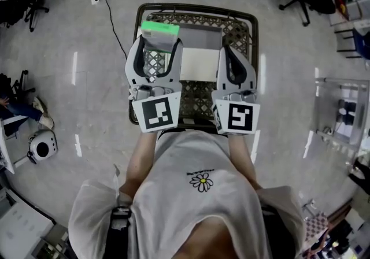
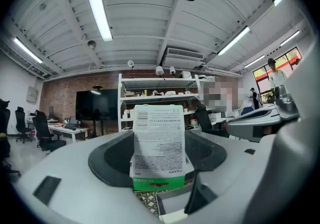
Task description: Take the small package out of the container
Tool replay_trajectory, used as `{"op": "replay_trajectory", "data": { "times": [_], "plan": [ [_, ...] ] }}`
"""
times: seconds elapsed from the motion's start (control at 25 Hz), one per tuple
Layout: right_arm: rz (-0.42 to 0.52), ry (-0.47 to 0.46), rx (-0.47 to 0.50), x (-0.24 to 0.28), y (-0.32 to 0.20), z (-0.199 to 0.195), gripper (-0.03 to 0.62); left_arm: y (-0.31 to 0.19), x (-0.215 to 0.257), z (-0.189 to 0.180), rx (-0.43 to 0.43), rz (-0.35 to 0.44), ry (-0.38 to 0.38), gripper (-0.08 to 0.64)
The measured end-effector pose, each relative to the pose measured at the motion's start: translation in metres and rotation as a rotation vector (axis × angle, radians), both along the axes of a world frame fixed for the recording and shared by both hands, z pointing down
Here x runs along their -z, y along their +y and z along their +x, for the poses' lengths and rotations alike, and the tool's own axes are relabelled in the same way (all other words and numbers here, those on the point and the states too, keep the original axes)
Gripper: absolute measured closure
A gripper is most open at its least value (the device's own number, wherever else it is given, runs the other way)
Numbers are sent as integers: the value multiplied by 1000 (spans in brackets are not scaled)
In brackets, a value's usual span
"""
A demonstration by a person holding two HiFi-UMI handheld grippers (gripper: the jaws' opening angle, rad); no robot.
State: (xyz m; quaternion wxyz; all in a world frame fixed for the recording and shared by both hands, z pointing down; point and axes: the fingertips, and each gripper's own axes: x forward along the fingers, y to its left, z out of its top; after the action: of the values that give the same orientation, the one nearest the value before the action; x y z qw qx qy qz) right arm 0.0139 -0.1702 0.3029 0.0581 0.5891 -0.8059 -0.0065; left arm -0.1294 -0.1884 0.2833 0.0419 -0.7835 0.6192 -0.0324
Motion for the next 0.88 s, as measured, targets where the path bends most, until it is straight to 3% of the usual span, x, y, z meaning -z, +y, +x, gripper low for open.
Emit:
{"op": "replay_trajectory", "data": {
  "times": [0.88],
  "plan": [
    [21, 21, 7, 1, -3, -6, 561, -2, 7, -1, -3, 12, 29, 229]
  ]
}}
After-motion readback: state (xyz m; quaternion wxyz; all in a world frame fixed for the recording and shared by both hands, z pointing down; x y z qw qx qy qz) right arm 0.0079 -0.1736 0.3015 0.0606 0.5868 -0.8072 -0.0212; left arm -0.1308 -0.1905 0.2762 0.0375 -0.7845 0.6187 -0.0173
